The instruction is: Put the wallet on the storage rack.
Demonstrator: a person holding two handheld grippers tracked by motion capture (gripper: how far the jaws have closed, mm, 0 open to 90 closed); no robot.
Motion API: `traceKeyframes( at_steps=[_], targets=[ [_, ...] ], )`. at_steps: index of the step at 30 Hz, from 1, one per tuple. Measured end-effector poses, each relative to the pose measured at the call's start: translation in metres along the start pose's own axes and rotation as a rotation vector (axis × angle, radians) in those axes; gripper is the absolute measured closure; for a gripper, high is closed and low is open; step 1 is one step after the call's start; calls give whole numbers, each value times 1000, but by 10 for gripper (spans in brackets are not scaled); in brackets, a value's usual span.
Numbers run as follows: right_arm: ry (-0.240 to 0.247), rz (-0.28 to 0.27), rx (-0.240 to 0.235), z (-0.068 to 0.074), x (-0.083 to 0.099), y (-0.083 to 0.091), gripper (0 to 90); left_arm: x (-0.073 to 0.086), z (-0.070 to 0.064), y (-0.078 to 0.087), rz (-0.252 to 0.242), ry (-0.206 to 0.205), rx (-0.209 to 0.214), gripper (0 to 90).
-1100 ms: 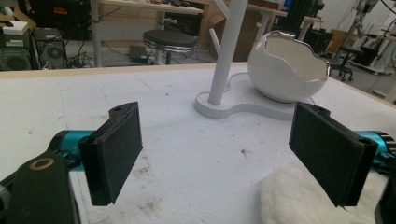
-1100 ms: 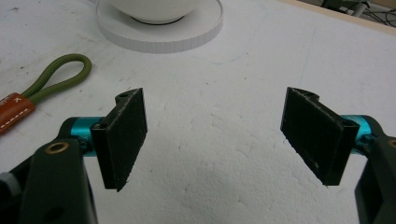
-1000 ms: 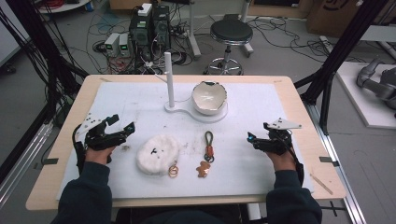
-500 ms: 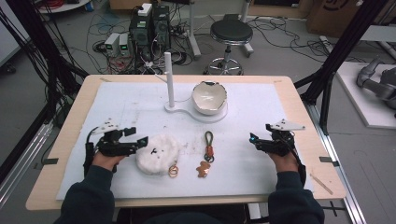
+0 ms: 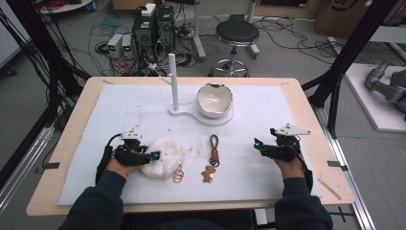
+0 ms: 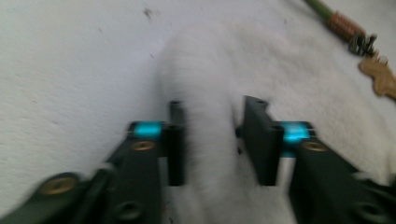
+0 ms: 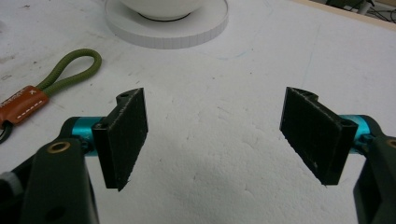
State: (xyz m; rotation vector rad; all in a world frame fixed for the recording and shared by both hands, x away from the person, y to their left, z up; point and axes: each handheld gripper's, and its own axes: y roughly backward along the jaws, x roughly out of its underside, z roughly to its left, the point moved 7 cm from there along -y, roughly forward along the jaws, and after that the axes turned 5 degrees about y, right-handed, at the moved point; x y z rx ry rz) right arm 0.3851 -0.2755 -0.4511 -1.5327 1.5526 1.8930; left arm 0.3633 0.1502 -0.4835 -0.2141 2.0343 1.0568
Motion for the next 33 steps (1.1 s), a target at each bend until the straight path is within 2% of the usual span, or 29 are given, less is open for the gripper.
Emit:
traceKeyframes(
  at_steps=[1,2,7,8,9,10,11,12,13,14,16,20,24,26,27,29,32,33],
  targets=[
    [0,2,-2,0,0,-1,236,0,0,0,0,0,0,715],
    [-5,3,-6,2,-1,-1,236,-4,2,6,-40,23,18,763],
    [2,-1,-27,7,-4,-3,236,-9,-3,10,-84,16,38,786],
    [8,-2,-34,8,-5,-4,236,-14,-5,13,-127,10,51,786],
    [9,-8,-60,13,-8,-5,236,-21,-9,20,-197,-2,78,789],
    [5,-16,-80,17,-10,-5,236,-21,-9,20,-197,-2,78,790],
    [5,-16,-80,17,-10,-5,236,-25,-10,24,-233,-11,84,790],
    [-14,-38,-138,27,-17,-5,236,-32,-15,29,-294,-21,97,790],
    [-14,-38,-138,27,-17,-5,236,-32,-15,29,-294,-21,97,790],
    [-15,-58,-187,37,-24,-7,236,-34,-17,31,-313,-29,97,791],
    [-13,-66,-232,49,-29,-10,235,-40,-22,34,-359,-49,102,792],
    [17,-73,-338,78,-41,-18,236,-44,-28,33,-386,-69,121,792],
    [2,-87,-434,99,-53,-27,249,-48,-34,31,-396,-94,149,791],
    [-13,-94,-506,110,-59,-31,276,-49,-36,30,-401,-99,161,791],
    [-13,-94,-506,110,-59,-31,276,-51,-37,29,-406,-103,165,791],
    [-10,-80,-562,124,-64,-38,299,-56,-41,26,-418,-115,191,791],
    [-13,-56,-609,135,-67,-45,330,-59,-44,24,-426,-136,209,790],
    [-13,-56,-609,135,-67,-45,330,-59,-44,24,-426,-136,209,790]
  ],
)
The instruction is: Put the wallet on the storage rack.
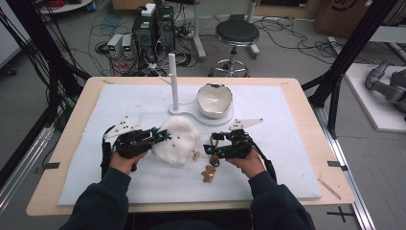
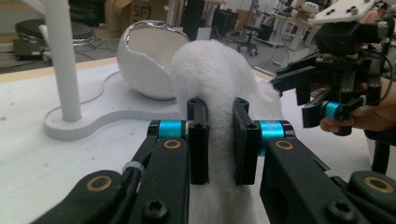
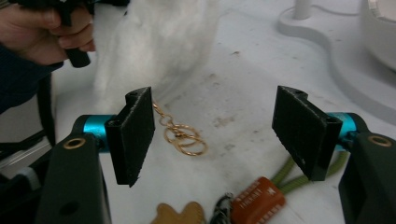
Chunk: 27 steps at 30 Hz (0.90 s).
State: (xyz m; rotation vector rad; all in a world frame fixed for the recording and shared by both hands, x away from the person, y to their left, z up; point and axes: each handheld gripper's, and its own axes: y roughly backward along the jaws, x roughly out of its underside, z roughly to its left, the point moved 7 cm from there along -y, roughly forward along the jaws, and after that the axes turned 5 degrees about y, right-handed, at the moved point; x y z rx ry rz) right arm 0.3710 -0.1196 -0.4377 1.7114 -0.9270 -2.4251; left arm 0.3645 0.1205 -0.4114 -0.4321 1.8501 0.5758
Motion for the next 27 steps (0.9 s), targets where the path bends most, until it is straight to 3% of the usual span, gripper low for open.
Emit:
traceKeyframes(
  at_steps=[2,7,10,11,12,15,19,21,22,24,27],
  targets=[
    [-2,-6,-40,3,-4,-8,350,-2,-2,-4,1,-17,14,790],
    [-11,-3,-76,4,-8,-17,371,-3,-5,-8,3,-22,31,789],
    [-7,-2,-107,5,-8,-20,431,-2,-6,-10,6,-32,45,788],
    [2,-1,-123,7,-8,-22,509,-1,-7,-11,13,-35,55,788],
    [2,-1,-123,7,-8,-22,509,-1,-7,-11,13,-35,55,789],
    [25,-6,-176,14,-11,-23,720,-1,-6,-10,13,-27,58,788],
    [55,-21,-168,17,-16,-21,775,-1,-4,-8,13,-13,59,779],
    [81,-12,-150,16,-19,-20,785,0,-1,-8,23,-7,25,737],
    [96,-29,-137,13,-24,-18,791,1,6,-7,33,32,-22,588],
    [103,-35,-126,12,-26,-17,792,1,10,-6,37,42,-44,454],
    [116,-64,-72,3,-36,-8,793,4,29,7,22,55,-137,395]
  ],
)
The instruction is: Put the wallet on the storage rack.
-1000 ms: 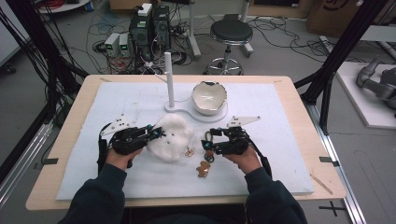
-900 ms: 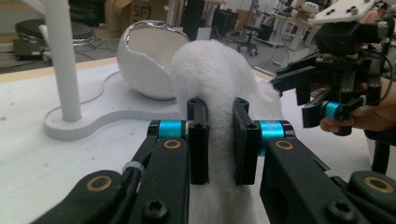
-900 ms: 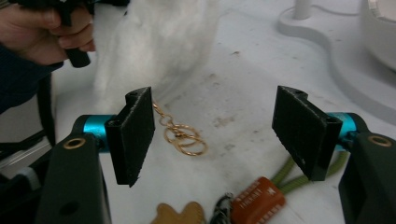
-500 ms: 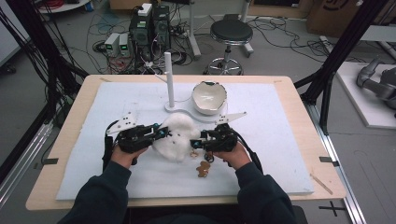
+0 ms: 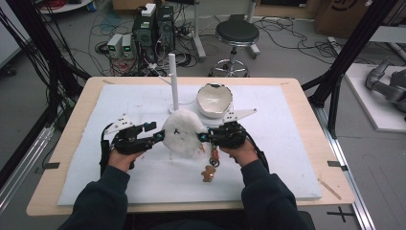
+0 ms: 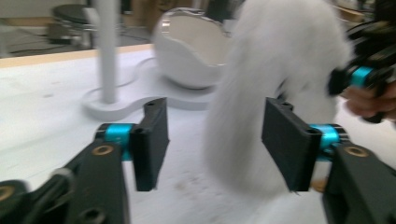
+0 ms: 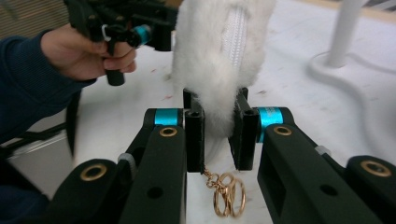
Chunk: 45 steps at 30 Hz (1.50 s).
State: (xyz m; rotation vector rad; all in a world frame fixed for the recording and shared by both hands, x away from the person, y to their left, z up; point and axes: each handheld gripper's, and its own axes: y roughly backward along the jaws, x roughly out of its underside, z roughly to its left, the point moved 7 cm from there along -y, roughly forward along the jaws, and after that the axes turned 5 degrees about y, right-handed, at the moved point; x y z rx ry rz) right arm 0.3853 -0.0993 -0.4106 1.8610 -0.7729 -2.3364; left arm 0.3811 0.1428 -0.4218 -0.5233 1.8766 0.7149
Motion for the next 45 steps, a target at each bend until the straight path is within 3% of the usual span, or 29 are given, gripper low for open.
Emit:
traceKeyframes(
  at_steps=[1,2,3,6,11,12,16,20,27,31,34,37,41,42,45],
  targets=[
    [0,0,0,0,0,0,793,0,0,0,0,0,0,375],
    [15,-12,32,-6,-8,7,793,0,9,6,-4,7,-35,343],
    [25,-23,51,-9,-13,11,793,0,9,6,-4,7,-35,323],
    [59,-27,104,-21,-29,22,792,1,25,15,-18,22,-91,261],
    [127,-14,174,-38,-48,32,792,3,32,19,-17,26,-110,257],
    [166,1,202,-47,-58,35,791,5,33,19,-9,36,-115,257],
    [200,3,237,-61,-76,39,791,6,34,18,-3,39,-113,257],
    [291,7,298,-79,-90,42,791,9,33,16,8,42,-116,258],
    [324,40,354,-103,-92,40,790,12,33,15,21,46,-111,260],
    [412,94,407,-120,-89,41,790,13,34,14,23,56,-109,262],
    [411,99,421,-126,-86,44,788,14,35,14,28,63,-110,263],
    [447,138,468,-139,-78,49,787,15,36,15,31,71,-112,266],
    [481,167,487,-143,-74,50,786,15,37,15,32,77,-113,266],
    [517,194,490,-145,-71,49,786,16,37,15,32,77,-114,266],
    [548,230,494,-147,-67,48,786,16,38,15,33,82,-114,267]
  ],
)
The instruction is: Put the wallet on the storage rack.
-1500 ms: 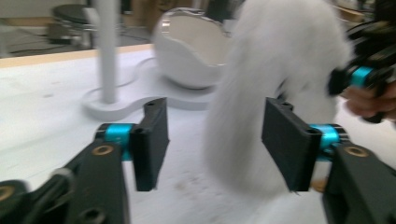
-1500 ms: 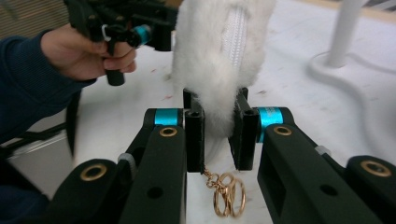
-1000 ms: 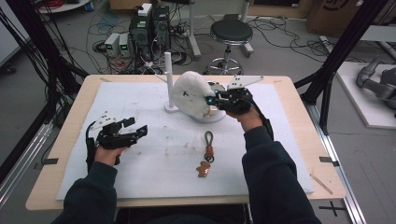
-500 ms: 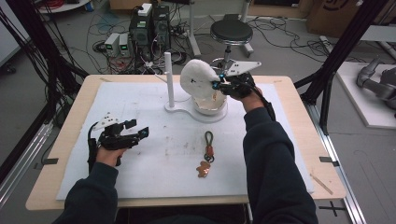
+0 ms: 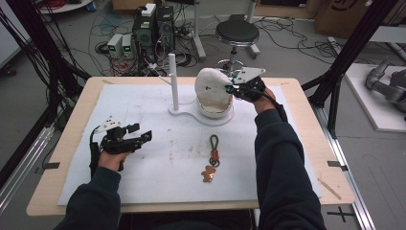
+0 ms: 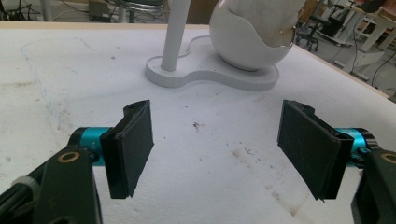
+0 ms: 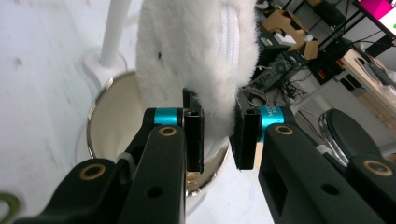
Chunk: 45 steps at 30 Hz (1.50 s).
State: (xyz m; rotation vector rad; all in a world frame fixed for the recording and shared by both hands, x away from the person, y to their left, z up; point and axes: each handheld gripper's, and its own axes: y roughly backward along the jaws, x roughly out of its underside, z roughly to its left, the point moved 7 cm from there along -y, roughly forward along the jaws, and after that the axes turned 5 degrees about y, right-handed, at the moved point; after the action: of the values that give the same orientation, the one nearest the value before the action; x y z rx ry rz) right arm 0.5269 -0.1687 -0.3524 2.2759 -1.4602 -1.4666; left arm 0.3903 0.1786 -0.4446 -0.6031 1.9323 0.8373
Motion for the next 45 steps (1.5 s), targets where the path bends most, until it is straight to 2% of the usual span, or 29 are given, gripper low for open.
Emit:
traceKeyframes(
  at_steps=[1,6,10,11,13,18,19,20,21,22,23,24,25,26,27,29,30,32,33,34,36,37,38,40,41,42,43,44,45],
  targets=[
    [39,29,-3,3,3,-2,786,0,0,0,0,1,0,267],
    [87,34,18,5,-2,-5,786,2,-1,-1,9,4,5,270],
    [104,64,18,6,4,-6,785,2,-1,-1,7,8,7,270],
    [136,90,13,7,9,-6,785,2,0,0,10,9,8,270],
    [161,111,3,10,13,-7,784,2,0,0,9,14,6,270],
    [179,145,-32,16,18,-12,780,2,0,0,7,17,10,270],
    [161,168,-58,20,22,-17,746,2,0,0,8,16,9,269],
    [161,168,-58,20,22,-17,746,2,0,0,9,18,10,269],
    [77,205,-81,22,26,-22,630,2,0,0,7,20,9,270],
    [5,191,-108,23,26,-23,582,2,0,0,7,20,9,270],
    [-74,172,-135,23,24,-22,521,2,0,0,5,22,9,270],
    [-140,122,-140,23,21,-20,480,2,0,1,6,22,9,270],
    [-140,122,-140,23,21,-20,480,2,0,1,7,22,9,270],
    [-202,73,-134,21,16,-17,463,2,0,0,9,22,10,270],
    [-300,-15,-154,19,5,-12,478,3,0,0,10,24,11,270],
    [-322,-75,-156,20,-6,-11,563,3,-1,-1,9,27,15,271],
    [-322,-75,-156,20,-6,-11,563,3,-1,-1,8,26,16,271],
    [-334,-89,-158,25,-14,-15,641,3,-1,-1,9,24,16,272],
    [-316,-62,-154,31,-15,-22,735,2,-1,-1,8,24,17,271],
    [-316,-62,-154,31,-15,-22,735,2,-1,-1,9,25,17,271],
    [-280,18,-158,38,-10,-31,749,2,-1,-1,8,26,18,271],
    [-280,18,-158,38,-10,-31,749,2,-1,-1,8,26,18,271],
    [-266,51,-162,40,-7,-33,748,2,-1,-1,8,25,20,271],
    [-281,63,-165,42,-5,-33,711,2,-2,0,9,25,22,271],
    [-301,18,-130,39,-6,-27,610,2,-2,0,4,26,21,271],
    [-301,18,-130,39,-6,-27,610,2,-2,0,4,26,21,271],
    [-346,-1,-92,36,-2,-18,494,2,-2,1,1,30,23,271],
    [-346,-1,-92,36,-2,-18,494,2,-2,1,1,30,23,271],
    [-380,-1,-111,35,1,-14,474,1,-1,1,-2,26,24,271]
  ],
)
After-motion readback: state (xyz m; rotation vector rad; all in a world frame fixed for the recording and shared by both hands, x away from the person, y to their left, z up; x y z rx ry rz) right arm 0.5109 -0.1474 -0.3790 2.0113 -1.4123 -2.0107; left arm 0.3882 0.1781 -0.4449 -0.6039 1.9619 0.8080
